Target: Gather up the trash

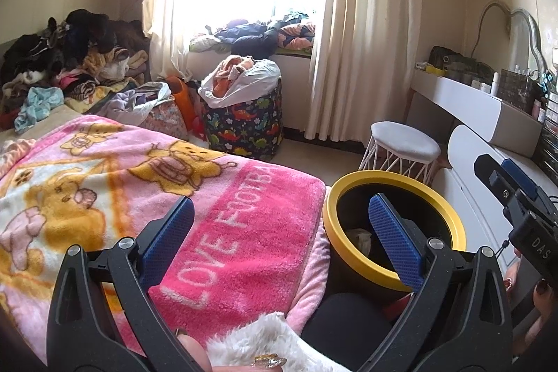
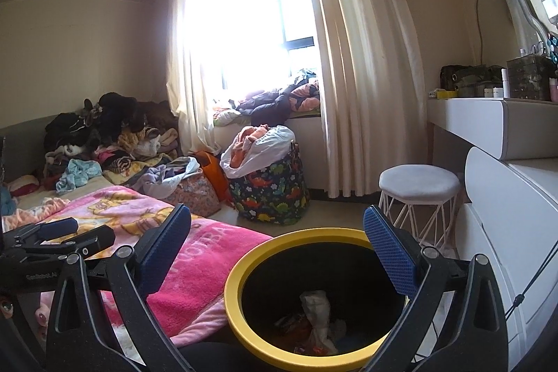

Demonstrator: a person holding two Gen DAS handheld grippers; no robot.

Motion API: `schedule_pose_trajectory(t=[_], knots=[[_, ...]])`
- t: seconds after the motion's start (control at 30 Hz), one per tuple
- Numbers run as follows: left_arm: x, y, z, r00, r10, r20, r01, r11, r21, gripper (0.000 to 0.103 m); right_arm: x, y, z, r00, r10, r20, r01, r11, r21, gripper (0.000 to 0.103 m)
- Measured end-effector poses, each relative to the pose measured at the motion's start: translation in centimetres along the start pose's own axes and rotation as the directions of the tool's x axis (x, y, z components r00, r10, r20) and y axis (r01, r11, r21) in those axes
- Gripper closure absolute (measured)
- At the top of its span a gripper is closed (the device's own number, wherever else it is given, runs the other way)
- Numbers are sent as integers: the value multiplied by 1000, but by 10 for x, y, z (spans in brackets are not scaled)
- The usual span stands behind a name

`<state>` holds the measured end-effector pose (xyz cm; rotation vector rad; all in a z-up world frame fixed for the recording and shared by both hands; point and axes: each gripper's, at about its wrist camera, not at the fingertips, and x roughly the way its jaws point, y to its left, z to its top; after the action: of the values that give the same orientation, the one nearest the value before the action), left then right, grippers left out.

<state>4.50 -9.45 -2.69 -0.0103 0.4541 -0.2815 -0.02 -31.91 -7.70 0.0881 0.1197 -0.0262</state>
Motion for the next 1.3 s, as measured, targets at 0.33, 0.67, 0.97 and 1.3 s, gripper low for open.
schedule_pose_trajectory(t=[0.33,0.67,0.97,1.3], knots=[[-1,-1,0,1000,-1,1,1,1000,-2,11,-1,0,0,1000,-1,-4,1,1000,-4,6],[-1,-1,0,1000,1,0,-1,1000,-2,11,-1,1,1,1000,-2,-6,2,1000,-4,6],[-3,-2,1,1000,6,2,-6,1000,-3,11,-1,-1,0,1000,-4,-7,4,1000,-1,6],[-3,-2,1,1000,3,2,-3,1000,-5,11,0,-1,0,1000,-2,-5,2,1000,-1,6]])
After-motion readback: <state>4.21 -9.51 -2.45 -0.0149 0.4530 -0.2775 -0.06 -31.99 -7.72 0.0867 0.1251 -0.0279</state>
